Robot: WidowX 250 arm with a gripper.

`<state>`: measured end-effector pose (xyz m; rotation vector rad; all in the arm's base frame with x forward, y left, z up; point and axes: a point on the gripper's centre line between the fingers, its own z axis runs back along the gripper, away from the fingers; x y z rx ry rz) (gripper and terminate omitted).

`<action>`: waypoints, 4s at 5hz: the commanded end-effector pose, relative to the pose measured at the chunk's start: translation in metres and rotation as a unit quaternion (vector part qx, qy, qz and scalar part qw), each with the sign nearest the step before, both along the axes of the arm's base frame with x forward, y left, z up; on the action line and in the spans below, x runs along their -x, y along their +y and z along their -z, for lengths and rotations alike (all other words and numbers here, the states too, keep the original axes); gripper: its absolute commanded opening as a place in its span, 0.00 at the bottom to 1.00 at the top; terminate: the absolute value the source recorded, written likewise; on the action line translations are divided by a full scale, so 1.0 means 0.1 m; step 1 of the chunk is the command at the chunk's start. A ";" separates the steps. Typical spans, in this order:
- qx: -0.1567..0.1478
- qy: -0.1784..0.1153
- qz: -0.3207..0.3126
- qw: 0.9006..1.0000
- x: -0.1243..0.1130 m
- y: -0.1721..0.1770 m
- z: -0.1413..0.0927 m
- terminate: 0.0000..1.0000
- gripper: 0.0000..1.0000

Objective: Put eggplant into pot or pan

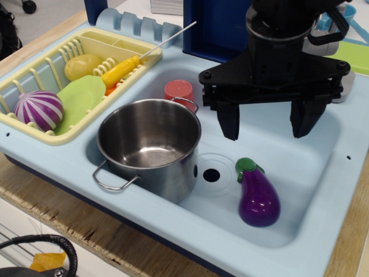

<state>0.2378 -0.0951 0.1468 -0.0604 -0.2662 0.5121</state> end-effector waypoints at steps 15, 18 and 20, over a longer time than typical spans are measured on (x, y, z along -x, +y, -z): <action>0.057 0.037 -0.197 0.978 0.00 0.14 0.41 0.00 0.00; 0.009 -0.036 -0.160 0.986 -0.23 0.21 -0.24 0.00 0.00; -0.014 -0.017 -0.201 0.979 0.11 0.60 -0.30 0.00 0.00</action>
